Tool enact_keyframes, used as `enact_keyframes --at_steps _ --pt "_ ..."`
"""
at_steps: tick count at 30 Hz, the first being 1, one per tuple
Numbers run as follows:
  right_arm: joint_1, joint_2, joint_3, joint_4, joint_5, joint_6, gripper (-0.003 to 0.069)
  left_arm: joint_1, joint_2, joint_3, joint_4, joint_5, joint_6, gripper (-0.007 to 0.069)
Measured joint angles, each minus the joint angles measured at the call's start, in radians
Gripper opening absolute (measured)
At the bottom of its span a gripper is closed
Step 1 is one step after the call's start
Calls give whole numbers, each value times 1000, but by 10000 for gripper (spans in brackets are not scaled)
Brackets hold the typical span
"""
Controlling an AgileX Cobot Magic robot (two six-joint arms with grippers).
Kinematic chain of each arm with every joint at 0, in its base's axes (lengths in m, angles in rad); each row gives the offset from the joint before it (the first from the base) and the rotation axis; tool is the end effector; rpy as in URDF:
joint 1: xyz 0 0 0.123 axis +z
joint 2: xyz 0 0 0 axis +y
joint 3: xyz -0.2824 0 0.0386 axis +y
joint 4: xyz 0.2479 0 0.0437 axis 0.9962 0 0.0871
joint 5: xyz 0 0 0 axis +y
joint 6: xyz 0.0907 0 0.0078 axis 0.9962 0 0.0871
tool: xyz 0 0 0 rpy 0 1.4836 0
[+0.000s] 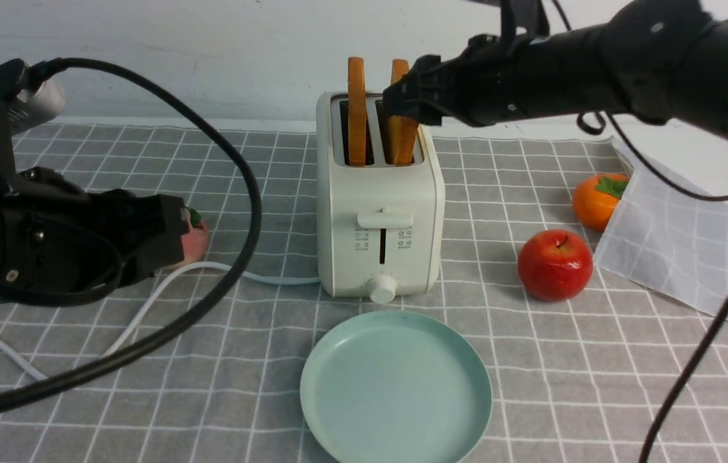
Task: Take toasted bread from bread machine on grey coffee table place on plate.
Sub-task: 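Grasp the toast slice in the toaster and pull it up out of the slot with the right gripper, then place the held slice of bread on top of the slice on the plate with the right gripper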
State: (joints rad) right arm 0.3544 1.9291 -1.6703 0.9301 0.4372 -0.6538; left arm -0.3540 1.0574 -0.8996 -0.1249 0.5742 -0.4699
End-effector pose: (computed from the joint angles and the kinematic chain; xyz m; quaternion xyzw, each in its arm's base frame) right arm 0.4237 0.1898 0.3159 -0.1443 0.8254 0.2907 0.4620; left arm 0.2036 -0.0818 0.3377 -0.0834 0.8896 -0.2277 0.3870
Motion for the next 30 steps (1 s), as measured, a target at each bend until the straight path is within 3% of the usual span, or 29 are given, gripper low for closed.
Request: enact_keyframes --at_steps 6,11,12,14,20,25,29,30 --pt "0 60 -5 27 -48 0 395 0 0 0 0 0 0 239" --pt "0 53 -7 27 -70 -3 229 0 0 0 -3 0 0 239" --pt "-1 45 -8 27 -74 -3 159 0 0 0 -3 0 0 239" --pt "-6 28 -9 27 -75 -3 111 0 0 0 -5 0 0 239" --pt "-46 -119 -12 31 -48 -3 111 0 0 0 -7 -7 0 239" --pt "-148 -307 -17 -10 138 -3 111 0 0 0 -7 -12 1 239" --pt "-235 -398 -15 -98 462 31 111 0 0 0 -12 -12 1 239" --pt "-253 -410 3 -127 644 62 111 0 0 0 -15 -12 1 239"
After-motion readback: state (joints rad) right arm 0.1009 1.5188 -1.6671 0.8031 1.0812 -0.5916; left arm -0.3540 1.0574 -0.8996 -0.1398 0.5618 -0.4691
